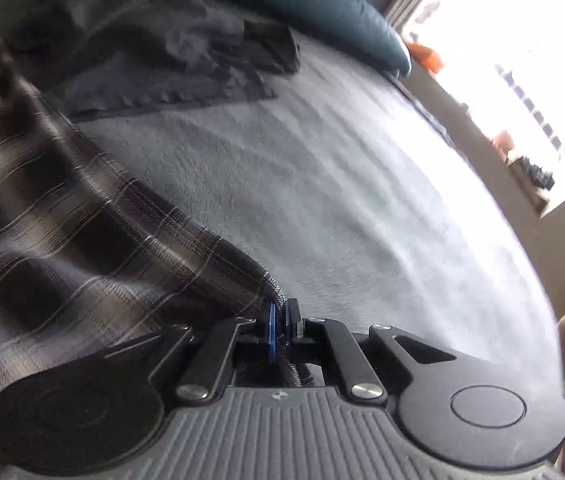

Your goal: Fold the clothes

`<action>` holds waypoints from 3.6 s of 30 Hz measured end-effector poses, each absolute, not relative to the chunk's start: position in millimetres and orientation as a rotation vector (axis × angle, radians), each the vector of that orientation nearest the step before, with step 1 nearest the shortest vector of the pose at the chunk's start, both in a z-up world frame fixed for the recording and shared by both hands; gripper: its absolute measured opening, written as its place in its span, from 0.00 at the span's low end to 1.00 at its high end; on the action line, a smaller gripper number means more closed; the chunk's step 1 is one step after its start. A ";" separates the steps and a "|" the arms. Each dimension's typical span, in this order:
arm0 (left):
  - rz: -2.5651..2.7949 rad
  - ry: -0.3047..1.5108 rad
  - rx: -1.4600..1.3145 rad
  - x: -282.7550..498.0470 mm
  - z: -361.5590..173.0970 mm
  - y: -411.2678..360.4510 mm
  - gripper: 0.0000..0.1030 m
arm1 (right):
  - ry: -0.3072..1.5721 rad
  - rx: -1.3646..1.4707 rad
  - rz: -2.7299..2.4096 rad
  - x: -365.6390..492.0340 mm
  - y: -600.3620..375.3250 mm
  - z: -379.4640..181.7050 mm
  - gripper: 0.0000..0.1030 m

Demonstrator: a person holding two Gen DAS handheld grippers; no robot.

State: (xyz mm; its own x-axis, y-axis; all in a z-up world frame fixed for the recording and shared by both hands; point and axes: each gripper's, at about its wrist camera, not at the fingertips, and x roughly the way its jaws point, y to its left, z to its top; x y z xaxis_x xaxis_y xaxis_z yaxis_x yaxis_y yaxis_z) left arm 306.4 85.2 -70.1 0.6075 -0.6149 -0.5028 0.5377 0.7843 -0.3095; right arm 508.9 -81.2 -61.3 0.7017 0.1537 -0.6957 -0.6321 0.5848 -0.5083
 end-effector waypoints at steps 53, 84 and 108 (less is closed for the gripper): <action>-0.537 0.573 -0.139 344.5 -6.6 -29.0 0.37 | 0.132 0.220 0.162 211.1 -403.8 247.0 0.49; -0.571 0.620 -0.323 373.5 -72.0 -10.7 0.38 | 0.932 0.217 -0.015 593.2 -451.1 -70.5 0.44; -0.571 0.613 -0.325 373.2 -75.3 -9.9 0.37 | 0.721 0.166 -0.202 605.3 -463.3 -79.6 0.26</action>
